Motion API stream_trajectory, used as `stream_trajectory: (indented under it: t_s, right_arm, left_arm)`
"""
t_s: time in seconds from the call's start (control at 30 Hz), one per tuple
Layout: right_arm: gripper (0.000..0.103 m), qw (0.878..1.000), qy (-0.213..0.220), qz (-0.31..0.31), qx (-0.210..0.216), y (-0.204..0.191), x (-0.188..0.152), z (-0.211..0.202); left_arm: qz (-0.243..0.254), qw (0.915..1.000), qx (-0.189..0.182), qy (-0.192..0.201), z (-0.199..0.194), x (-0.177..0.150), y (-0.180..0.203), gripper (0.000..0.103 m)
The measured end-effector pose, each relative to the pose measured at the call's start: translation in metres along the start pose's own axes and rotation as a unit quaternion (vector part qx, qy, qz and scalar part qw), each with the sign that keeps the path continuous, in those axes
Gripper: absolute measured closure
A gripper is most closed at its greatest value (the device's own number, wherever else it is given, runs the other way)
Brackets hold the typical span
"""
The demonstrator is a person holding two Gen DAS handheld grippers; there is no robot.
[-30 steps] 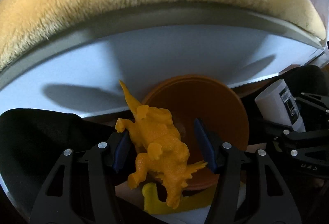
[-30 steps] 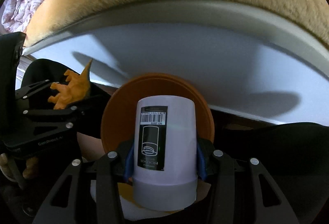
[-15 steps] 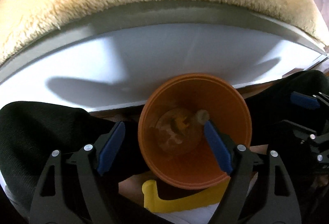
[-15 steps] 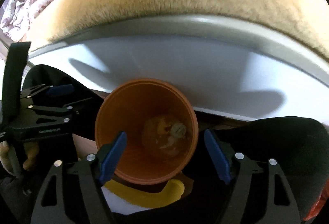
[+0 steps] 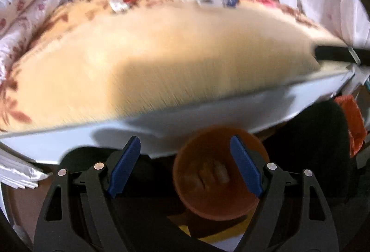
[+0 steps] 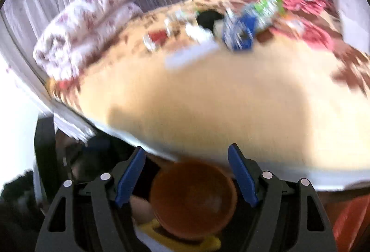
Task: Collect trash
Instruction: 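Grasp the white foam cylinder with the right tool while the left tool grasps the red wrapper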
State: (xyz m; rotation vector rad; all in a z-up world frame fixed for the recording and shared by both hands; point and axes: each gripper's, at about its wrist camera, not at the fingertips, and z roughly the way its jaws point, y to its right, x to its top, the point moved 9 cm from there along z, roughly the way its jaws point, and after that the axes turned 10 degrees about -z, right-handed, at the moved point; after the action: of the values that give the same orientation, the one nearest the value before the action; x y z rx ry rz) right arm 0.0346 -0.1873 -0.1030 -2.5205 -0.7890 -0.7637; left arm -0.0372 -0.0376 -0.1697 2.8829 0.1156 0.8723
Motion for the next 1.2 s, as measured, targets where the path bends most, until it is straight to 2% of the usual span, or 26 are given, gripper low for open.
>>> stream_trajectory:
  t_s: [0.03, 0.1, 0.23, 0.33, 0.4, 0.5, 0.53, 0.57, 0.67, 0.73, 0.87, 1.0, 1.07, 1.2]
  right_arm:
    - [0.029, 1.0, 0.006, 0.001, 0.004, 0.0, 0.022, 0.005]
    - [0.028, 1.0, -0.005, 0.014, -0.015, 0.009, 0.057, 0.025]
    - [0.026, 0.997, -0.037, 0.071, -0.012, 0.029, 0.101, 0.071]
    - [0.026, 0.993, -0.068, 0.089, -0.031, 0.04, 0.119, 0.102]
    - [0.026, 0.988, -0.106, 0.094, -0.055, 0.048, 0.122, 0.125]
    - [0.04, 0.984, -0.13, 0.106, -0.066, 0.056, 0.119, 0.148]
    - [0.055, 0.984, -0.125, 0.097, -0.08, 0.057, 0.12, 0.149]
    - [0.06, 0.986, -0.113, 0.084, -0.09, 0.056, 0.122, 0.147]
    - [0.074, 0.991, -0.073, 0.076, -0.078, 0.049, 0.124, 0.132]
    - [0.075, 0.995, -0.027, 0.078, -0.051, 0.041, 0.122, 0.108]
    - [0.075, 0.996, 0.039, 0.049, -0.062, 0.031, 0.106, 0.058]
    - [0.075, 0.996, 0.055, 0.045, -0.061, 0.03, 0.08, 0.025]
    - [0.075, 0.995, 0.054, 0.052, -0.064, 0.033, 0.063, 0.016]
    - [0.074, 0.994, 0.05, 0.064, -0.075, 0.042, 0.039, 0.004]
  left_arm:
    - [-0.006, 0.9999, 0.001, 0.011, -0.004, 0.008, -0.004, 0.025]
    - [-0.018, 0.9994, 0.004, 0.028, -0.009, 0.017, -0.012, 0.021]
    - [-0.042, 0.9978, 0.014, 0.049, -0.015, 0.029, -0.03, 0.018]
    - [-0.057, 0.9965, 0.021, 0.057, -0.02, 0.037, -0.045, 0.018]
    - [-0.065, 0.9958, 0.023, 0.06, -0.02, 0.04, -0.054, 0.018]
    - [-0.074, 0.9951, 0.025, 0.061, -0.019, 0.047, -0.063, 0.018]
    - [-0.076, 0.9949, 0.025, 0.061, -0.018, 0.051, -0.066, 0.018]
    - [-0.077, 0.9947, 0.026, 0.063, -0.018, 0.055, -0.068, 0.018]
    - [-0.077, 0.9943, 0.021, 0.071, -0.018, 0.073, -0.072, 0.018]
    - [-0.076, 0.9939, 0.016, 0.078, -0.017, 0.09, -0.074, 0.017]
    - [-0.053, 0.9948, 0.021, 0.085, -0.003, 0.144, -0.072, 0.014]
    - [-0.034, 0.9964, 0.028, 0.072, 0.034, 0.205, -0.067, 0.013]
    - [-0.031, 0.9981, 0.02, 0.049, 0.057, 0.224, -0.064, 0.013]
    - [-0.047, 0.9982, 0.033, 0.016, 0.106, 0.259, -0.072, 0.013]
